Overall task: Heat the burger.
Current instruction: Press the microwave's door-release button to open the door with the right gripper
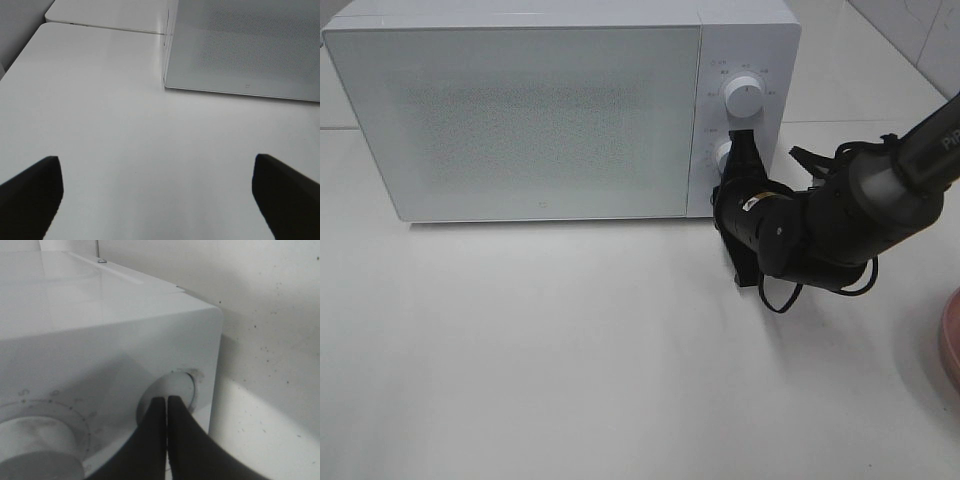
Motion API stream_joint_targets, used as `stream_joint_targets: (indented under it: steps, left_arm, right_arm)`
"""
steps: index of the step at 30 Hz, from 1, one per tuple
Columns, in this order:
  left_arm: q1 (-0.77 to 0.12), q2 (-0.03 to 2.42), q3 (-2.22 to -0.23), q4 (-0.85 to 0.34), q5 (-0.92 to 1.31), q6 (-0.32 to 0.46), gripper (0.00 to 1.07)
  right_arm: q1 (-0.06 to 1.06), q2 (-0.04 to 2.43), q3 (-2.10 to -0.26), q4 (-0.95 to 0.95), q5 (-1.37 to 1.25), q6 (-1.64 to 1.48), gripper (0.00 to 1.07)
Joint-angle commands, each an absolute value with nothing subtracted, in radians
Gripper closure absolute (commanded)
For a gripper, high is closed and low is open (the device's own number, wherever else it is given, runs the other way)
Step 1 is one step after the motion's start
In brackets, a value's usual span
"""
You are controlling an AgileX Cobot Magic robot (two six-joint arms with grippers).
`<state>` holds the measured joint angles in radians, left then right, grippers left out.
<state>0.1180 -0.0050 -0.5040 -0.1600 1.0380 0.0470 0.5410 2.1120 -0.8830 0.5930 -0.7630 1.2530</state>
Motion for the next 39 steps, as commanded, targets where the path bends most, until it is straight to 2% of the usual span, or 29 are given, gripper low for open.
stream_joint_targets:
  steps: [1, 17, 21, 34, 39]
  left_arm:
    - [0.124, -0.012, -0.503, -0.160, 1.031, 0.047, 0.09]
    - [0.124, -0.012, -0.503, -0.160, 1.031, 0.047, 0.09]
    - [0.124, -0.012, -0.503, -0.160, 1.031, 0.047, 0.09]
    - [0.124, -0.012, -0.503, -0.160, 1.031, 0.047, 0.09]
    - [0.124, -0.012, -0.503, -0.160, 1.031, 0.047, 0.09]
  right_arm:
    - [0.535, 2.075, -0.899, 0.557, -0.784, 1.235, 1.07]
    - [0.534, 2.075, -0.899, 0.578, -0.825, 1.225, 1.07]
    - [0.534, 2.090, -0.907, 0.594, -0.928, 1.199, 1.07]
    - [0.534, 2.147, -1.011, 0.583, -1.130, 1.191, 1.07]
    - [0.533, 2.177, -1.081, 0.636, -1.169, 1.128, 1.07]
